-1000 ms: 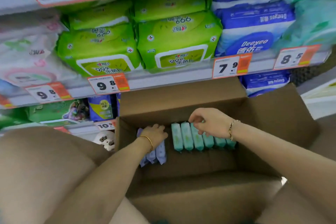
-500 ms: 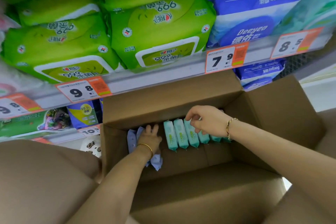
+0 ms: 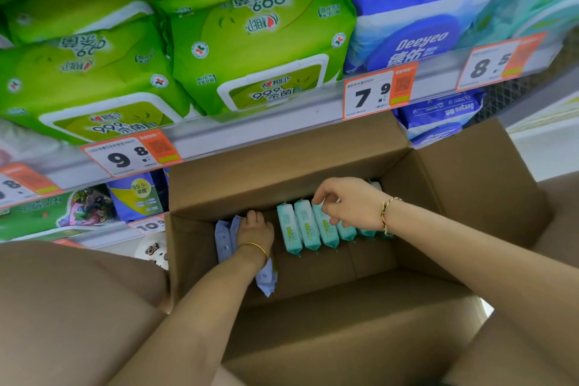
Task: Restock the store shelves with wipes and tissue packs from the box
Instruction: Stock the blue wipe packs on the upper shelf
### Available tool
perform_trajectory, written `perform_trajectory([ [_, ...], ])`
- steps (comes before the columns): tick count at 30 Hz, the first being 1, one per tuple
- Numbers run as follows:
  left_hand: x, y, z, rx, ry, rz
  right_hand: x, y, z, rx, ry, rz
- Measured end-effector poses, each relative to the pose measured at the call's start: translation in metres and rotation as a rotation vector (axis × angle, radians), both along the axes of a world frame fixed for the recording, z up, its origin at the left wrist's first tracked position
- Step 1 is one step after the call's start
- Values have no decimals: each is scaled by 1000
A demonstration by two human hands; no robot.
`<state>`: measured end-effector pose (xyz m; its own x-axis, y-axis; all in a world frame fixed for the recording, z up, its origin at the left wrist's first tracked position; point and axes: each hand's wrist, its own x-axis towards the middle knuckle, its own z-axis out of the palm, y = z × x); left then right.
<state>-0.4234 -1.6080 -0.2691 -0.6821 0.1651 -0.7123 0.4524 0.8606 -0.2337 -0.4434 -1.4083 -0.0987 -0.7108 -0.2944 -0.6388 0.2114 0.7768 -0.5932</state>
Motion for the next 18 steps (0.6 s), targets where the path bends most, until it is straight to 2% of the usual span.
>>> perform_trajectory([
  [5, 3, 5, -5, -31, -147, 73, 1, 0, -3, -6, -10, -10],
  [12, 14, 2, 3, 286, -253, 172, 1, -1, -3, -31, -21, -22],
  [18, -2, -6, 45, 384, -379, 462, 3, -2, 3, -67, -22, -38],
])
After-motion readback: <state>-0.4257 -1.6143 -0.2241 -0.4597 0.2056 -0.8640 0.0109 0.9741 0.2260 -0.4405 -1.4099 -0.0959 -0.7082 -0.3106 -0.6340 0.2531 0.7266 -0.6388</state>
